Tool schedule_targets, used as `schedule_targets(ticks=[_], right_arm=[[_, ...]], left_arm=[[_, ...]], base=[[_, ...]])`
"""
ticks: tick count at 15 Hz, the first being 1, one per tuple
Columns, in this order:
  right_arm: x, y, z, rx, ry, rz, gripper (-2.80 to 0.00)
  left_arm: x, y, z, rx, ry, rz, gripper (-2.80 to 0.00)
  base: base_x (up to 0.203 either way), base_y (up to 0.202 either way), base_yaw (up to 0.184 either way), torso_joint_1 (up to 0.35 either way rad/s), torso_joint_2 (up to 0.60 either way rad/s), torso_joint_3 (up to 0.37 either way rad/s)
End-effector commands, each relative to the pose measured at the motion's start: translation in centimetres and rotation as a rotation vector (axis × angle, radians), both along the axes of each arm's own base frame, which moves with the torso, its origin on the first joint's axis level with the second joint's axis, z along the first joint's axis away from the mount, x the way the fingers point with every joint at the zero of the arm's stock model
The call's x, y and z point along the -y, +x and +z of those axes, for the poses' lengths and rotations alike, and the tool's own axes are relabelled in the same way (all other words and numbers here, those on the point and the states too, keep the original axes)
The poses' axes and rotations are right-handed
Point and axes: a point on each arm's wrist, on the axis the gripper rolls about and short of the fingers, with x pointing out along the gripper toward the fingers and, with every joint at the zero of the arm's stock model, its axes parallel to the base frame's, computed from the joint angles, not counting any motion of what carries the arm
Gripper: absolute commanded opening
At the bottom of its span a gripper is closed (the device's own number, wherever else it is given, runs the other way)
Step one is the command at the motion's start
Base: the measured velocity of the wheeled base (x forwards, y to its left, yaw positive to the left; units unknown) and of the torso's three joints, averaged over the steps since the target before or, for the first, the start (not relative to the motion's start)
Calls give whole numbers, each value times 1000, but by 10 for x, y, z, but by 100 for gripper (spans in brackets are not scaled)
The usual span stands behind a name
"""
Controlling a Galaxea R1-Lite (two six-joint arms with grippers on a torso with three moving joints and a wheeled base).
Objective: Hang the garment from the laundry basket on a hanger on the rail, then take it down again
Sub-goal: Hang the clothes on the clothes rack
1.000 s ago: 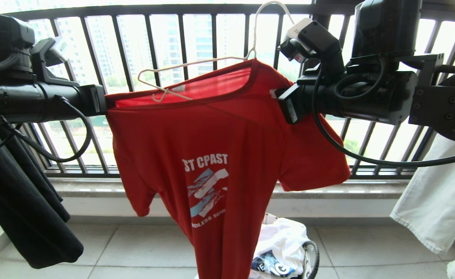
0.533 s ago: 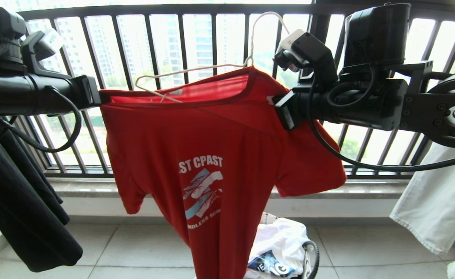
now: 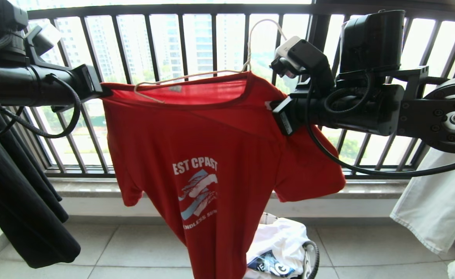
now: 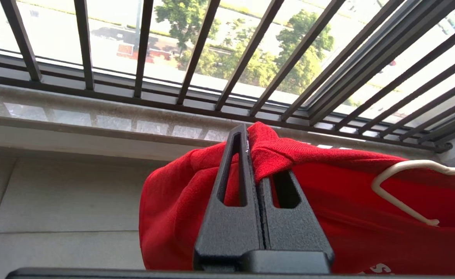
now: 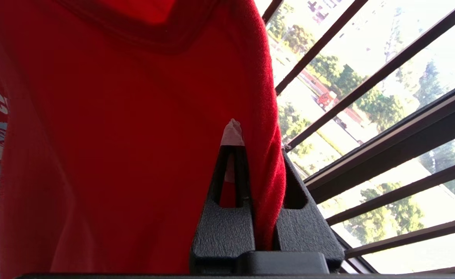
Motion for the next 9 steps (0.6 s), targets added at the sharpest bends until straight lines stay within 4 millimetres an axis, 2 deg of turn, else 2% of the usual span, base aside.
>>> schedule_targets(ticks=[1, 9], right_arm=[[-1, -2, -1, -1, -4, 7, -280], [-2, -1, -8, -22, -19, 9, -280]], left_arm=[[0, 10, -4, -19, -18, 3, -280], [1, 1, 10, 12, -108, 19, -280]], base=[[0, 0, 0, 0, 0, 0], [0, 0, 0, 0, 0, 0]])
